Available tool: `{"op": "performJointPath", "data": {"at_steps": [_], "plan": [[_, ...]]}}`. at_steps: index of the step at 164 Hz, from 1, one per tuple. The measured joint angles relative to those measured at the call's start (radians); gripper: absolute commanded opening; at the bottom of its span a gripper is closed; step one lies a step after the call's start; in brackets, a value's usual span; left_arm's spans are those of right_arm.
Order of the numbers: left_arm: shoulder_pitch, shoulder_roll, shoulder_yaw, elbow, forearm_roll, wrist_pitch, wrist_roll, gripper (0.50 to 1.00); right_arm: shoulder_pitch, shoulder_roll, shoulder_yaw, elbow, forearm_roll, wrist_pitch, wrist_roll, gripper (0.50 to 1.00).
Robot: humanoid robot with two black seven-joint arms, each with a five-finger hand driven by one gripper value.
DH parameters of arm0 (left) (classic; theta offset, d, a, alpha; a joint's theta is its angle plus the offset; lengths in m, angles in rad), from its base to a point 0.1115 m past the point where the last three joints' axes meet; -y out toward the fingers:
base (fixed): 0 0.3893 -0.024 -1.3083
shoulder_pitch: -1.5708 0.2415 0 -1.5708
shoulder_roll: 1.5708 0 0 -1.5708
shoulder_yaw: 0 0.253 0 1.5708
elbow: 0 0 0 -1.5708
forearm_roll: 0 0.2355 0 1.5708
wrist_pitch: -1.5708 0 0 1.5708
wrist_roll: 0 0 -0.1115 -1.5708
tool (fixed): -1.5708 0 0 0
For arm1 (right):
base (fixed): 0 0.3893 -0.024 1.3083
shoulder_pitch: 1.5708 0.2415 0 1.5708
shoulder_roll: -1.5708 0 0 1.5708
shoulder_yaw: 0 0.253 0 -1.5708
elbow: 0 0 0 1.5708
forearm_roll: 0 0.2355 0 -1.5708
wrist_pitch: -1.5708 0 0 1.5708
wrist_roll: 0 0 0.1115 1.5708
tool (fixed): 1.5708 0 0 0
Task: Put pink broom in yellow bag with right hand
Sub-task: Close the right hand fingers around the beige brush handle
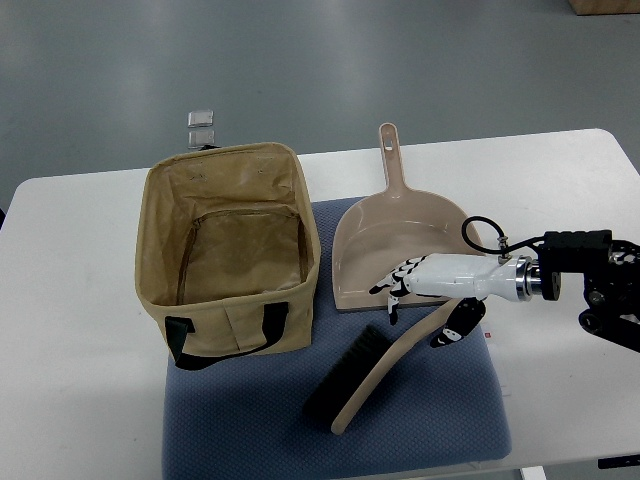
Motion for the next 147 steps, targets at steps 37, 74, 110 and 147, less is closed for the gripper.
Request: {"op": "performJointPath", "data": {"at_steps": [37,74,110,147], "plan": [[0.000,0.000,0.000,0.000,0.000,0.000,0.000,1.000,-0.014,0.000,0.001,0.000,-0.010,-0.015,0.000,0.926],[0.000,0.000,0.000,0.000,0.000,0.000,0.000,1.000,-0.023,-0.001,-0.002,0.001,-0.038,-0.032,-0.001,0.921],[0.000,0.000,0.000,0.000,0.000,0.000,0.000,1.000,-0.024,-0.001,-0.002,0.001,-0.042,-0.033,-0.001,0.876],[0.000,0.000,0.000,0.000,0.000,0.000,0.000,1.000,-0.026,-0.001,-0.004,-0.003,-0.050,-0.034,-0.002,0.809]]}}
